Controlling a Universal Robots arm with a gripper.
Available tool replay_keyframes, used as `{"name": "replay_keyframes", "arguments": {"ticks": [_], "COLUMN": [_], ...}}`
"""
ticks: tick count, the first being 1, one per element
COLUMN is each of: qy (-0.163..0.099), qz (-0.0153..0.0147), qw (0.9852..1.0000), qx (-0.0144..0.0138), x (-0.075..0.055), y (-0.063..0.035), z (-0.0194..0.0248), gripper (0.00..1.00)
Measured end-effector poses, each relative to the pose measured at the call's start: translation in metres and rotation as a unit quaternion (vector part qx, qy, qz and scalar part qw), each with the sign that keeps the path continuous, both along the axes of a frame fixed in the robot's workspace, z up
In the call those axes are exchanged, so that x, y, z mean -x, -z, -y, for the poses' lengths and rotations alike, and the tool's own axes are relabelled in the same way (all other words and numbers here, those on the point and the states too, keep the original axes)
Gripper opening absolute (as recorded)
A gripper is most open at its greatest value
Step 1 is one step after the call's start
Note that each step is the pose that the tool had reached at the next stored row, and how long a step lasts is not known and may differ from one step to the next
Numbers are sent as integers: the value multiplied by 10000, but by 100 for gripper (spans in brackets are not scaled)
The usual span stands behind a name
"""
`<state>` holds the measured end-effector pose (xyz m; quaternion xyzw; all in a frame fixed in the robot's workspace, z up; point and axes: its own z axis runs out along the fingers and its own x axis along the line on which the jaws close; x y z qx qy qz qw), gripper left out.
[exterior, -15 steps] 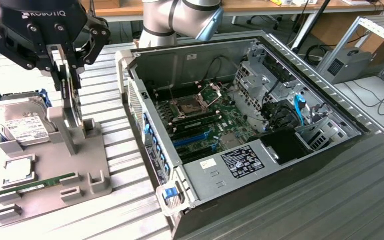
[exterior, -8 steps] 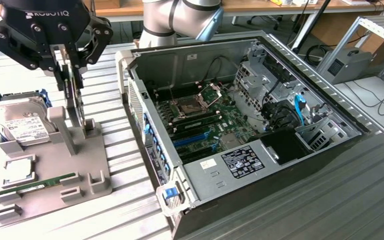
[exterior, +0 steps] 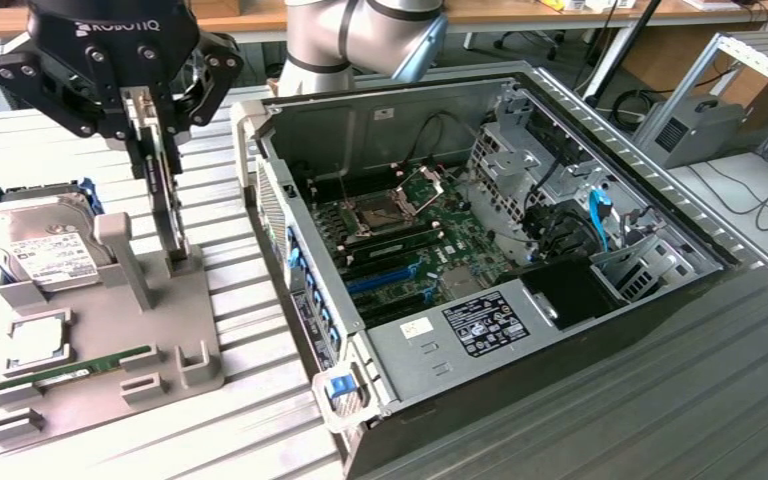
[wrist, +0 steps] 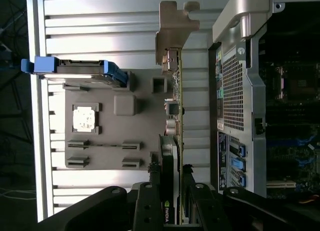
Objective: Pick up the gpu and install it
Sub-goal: 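Pick up the gpu and move the gpu toward the slot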
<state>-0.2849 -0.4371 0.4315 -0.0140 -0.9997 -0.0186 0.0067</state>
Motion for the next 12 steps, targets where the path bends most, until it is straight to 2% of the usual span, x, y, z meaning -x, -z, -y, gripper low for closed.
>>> {"name": "replay_keyframes", "arguments": {"ticks": [12], "qy": [-22], "qz": [0], "qw": [10000], "qx": [0], "x": [-204], "y": [-12], "z": [-9], "gripper": [27]}}
